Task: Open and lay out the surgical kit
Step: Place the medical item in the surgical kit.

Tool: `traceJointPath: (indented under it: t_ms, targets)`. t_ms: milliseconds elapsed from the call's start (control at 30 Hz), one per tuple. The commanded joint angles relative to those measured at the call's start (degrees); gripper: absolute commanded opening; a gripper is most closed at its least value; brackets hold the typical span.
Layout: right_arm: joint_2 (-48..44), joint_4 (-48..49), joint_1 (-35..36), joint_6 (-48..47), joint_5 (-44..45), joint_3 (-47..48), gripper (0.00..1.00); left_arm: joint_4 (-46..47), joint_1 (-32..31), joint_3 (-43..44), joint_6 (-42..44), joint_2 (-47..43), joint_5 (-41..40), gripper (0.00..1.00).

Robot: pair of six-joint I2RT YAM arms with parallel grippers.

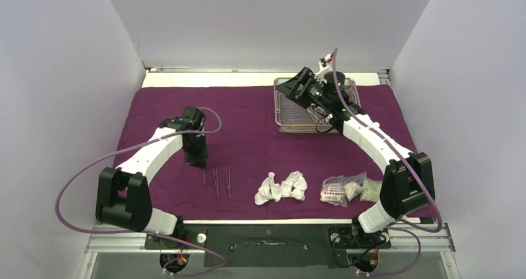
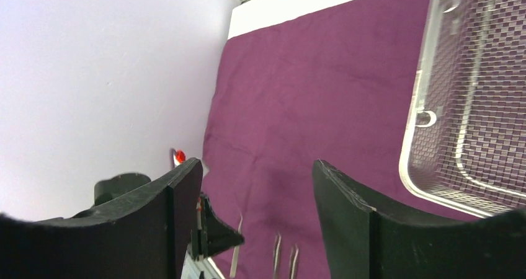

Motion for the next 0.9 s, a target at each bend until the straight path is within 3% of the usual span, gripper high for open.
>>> traceJointPath:
  t_ms: [0,300,867]
  targets:
    - [-2.58,-1.25,-2.53,-1.24,1.65,-1.05,0.62,-0.39,-4.22,0.48,-0.5,3.23,-3.79,0.0]
    - [-3.64,0.21,-5.61,0.41,-1.05,-2.96,0.62,-2.4,-4.39,-0.86,-4.5,8.17,-4.42,0.0]
    - [-2.97,1.11,-7.89,1.41,-3.67,-3.47,0.62,-1.89,-4.3,0.99,-3.58,13.51,-8.44,0.0]
